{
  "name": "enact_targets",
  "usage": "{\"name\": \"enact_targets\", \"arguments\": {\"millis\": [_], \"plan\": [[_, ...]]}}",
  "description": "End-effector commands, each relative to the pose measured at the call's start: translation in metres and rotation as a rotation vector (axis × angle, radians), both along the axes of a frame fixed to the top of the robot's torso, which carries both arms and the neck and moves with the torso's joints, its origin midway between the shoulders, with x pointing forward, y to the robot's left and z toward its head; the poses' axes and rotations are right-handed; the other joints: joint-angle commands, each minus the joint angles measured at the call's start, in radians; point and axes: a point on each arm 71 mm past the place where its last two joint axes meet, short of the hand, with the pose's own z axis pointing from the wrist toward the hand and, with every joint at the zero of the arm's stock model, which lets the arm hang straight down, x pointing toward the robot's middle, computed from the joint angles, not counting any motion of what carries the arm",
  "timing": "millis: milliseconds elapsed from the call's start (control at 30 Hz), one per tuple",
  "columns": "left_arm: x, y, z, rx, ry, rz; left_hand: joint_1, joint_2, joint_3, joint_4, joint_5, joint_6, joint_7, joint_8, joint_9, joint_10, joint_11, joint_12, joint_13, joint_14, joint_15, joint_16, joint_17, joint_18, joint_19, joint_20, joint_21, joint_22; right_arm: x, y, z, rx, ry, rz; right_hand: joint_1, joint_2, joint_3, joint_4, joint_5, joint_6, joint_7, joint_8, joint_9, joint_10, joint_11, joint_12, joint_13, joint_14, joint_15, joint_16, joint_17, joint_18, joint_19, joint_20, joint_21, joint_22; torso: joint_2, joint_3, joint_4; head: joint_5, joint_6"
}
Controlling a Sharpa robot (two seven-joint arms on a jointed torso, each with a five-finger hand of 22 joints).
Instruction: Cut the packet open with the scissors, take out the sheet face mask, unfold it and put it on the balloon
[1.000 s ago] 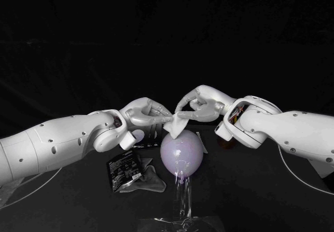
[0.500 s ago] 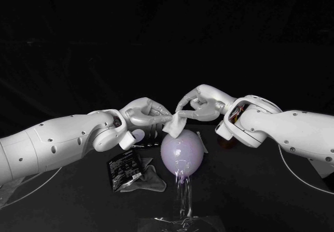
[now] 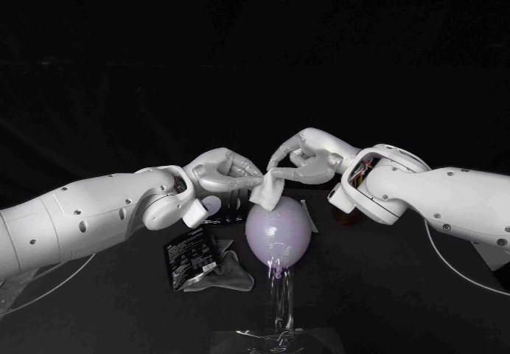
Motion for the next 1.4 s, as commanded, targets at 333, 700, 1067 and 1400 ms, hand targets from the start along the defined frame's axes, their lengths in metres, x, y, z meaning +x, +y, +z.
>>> {"name": "enact_targets", "arguments": {"millis": [333, 700, 1067, 1400], "plan": [[-0.001, 0.001, 0.0, -0.093, 0.116, 0.024, -0.026, -0.002, 0.047, -0.009, 0.002, -0.015, -0.008, 0.031, 0.065, 0.024, -0.005, -0.005, -0.001, 0.023, -0.003, -0.002, 0.01, 0.019, 0.026, -0.004, 0.003, 0.005, 0.009, -0.002, 0.001, 0.006, -0.03, -0.055, -0.068, -0.078, -0.083, 0.039, 0.003, -0.159, 0.073, -0.086, 0.0, -0.017, 0.06, -0.215, 0.12, 0.096, 0.047, -0.01, 0.234, 0.02, -0.037, 0.024, -0.164, 0.179, 0.0, -0.0004, 0.0009, 0.002, 0.004], [0.001, 0.004, -0.004, -0.135, 0.227, 0.108, -0.052, -0.007, 0.07, -0.024, 0.003, -0.026, -0.002, 0.054, 0.106, 0.049, -0.014, -0.003, 0.0, 0.044, -0.011, 0.008, 0.026, 0.043, 0.071, -0.009, 0.038, 0.021, 0.016, -0.01, 0.0, 0.022, -0.048, -0.121, -0.072, -0.12, -0.172, 0.075, 0.002, -0.239, 0.104, -0.148, -0.028, -0.199, 0.093, -0.492, -0.046, 0.029, 0.08, -0.09, 0.093, 0.062, -0.175, 0.06, -0.396, 0.103, 0.001, -0.0001, 0.0001, 0.003, 0.008], [0.002, 0.009, -0.014, -0.149, 0.319, 0.246, -0.074, -0.007, 0.085, -0.047, 0.004, -0.031, -0.001, 0.068, 0.139, 0.078, -0.021, -0.001, 0.002, 0.077, -0.024, 0.04, 0.05, 0.055, 0.099, -0.016, 0.079, 0.041, 0.009, -0.033, 0.004, 0.109, -0.075, -0.264, -0.031, -0.065, -0.191, 0.11, 0.008, -0.123, 0.072, -0.092, -0.014, -0.086, 0.063, -0.328, 0.031, 0.073, 0.055, -0.042, 0.175, 0.04, -0.074, 0.055, -0.25, 0.149, 0.0, -0.0002, -0.0004, 0.004, 0.011], [0.002, 0.013, -0.016, -0.155, 0.336, 0.359, -0.083, -0.013, 0.102, -0.062, 0.004, -0.029, -0.001, 0.071, 0.153, 0.09, -0.024, -0.002, 0.003, 0.08, -0.027, 0.052, 0.059, 0.054, 0.097, -0.02, 0.097, 0.052, -0.017, -0.033, -0.005, 0.159, -0.02, -0.335, 0.025, -0.019, -0.161, 0.1, 0.01, -0.045, 0.031, -0.048, -0.008, 0.035, 0.027, -0.118, 0.163, 0.106, 0.024, 0.004, 0.264, 0.005, 0.021, 0.025, -0.084, 0.205, -0.001, 0.0001, -0.001, 0.007, 0.013]]}}
